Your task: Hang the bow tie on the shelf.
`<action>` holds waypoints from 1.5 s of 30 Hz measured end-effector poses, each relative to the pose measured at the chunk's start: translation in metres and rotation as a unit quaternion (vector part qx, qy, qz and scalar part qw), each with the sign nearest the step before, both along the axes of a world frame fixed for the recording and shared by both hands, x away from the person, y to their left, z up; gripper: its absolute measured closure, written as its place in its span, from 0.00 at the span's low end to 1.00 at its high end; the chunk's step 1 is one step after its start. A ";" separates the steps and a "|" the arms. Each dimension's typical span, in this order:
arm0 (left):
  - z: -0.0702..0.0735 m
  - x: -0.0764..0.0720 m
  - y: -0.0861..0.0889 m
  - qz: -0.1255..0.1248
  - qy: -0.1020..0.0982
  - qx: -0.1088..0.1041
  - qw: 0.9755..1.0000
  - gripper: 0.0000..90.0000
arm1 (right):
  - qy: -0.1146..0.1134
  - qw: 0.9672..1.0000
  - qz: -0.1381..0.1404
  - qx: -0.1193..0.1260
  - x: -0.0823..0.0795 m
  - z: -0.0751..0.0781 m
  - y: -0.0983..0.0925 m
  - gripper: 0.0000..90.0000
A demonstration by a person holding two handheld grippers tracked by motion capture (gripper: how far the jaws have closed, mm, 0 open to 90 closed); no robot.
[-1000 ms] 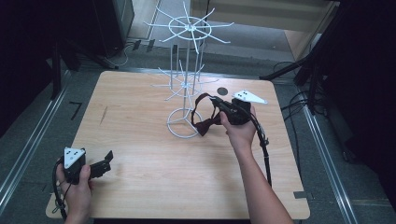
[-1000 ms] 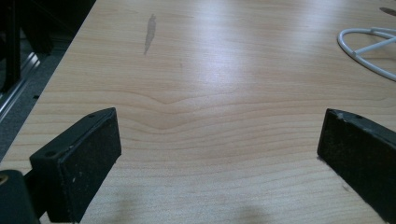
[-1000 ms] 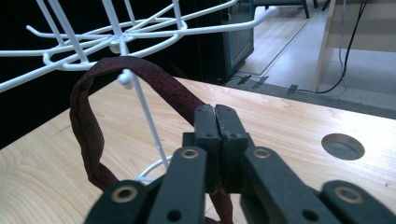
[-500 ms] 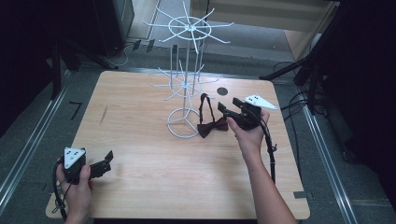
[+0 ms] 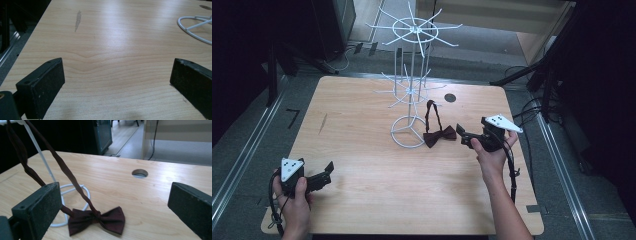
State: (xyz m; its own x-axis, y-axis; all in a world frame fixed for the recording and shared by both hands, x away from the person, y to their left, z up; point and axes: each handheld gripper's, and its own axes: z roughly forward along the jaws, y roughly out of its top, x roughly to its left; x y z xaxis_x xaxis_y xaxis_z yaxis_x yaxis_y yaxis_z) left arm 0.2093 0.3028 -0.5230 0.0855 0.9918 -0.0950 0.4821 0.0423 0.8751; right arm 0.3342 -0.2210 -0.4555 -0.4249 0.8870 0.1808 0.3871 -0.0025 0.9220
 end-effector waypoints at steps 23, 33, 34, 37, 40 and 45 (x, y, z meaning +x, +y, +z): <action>0.000 0.000 -0.002 0.000 0.000 0.007 1.000 0.00 | 0.018 0.999 -0.045 -0.006 -0.035 -0.032 -0.044 0.00; 0.000 0.000 -0.002 -0.001 0.000 0.007 1.000 0.00 | 0.027 0.998 -0.052 -0.023 -0.046 -0.043 -0.055 0.00; 0.000 0.000 -0.002 -0.001 0.001 0.007 1.000 0.00 | 0.028 0.998 -0.052 -0.024 -0.047 -0.044 -0.056 0.00; 0.000 0.000 -0.002 -0.001 0.001 0.007 1.000 0.00 | 0.033 0.998 -0.058 -0.025 -0.053 -0.049 -0.062 0.00; 0.000 0.000 -0.002 -0.001 0.001 0.007 1.000 0.00 | 0.038 0.997 -0.063 -0.023 -0.057 -0.052 -0.069 0.00; 0.000 0.000 -0.002 -0.001 0.001 0.008 1.000 0.00 | 0.042 0.996 -0.072 -0.025 -0.065 -0.058 -0.082 0.00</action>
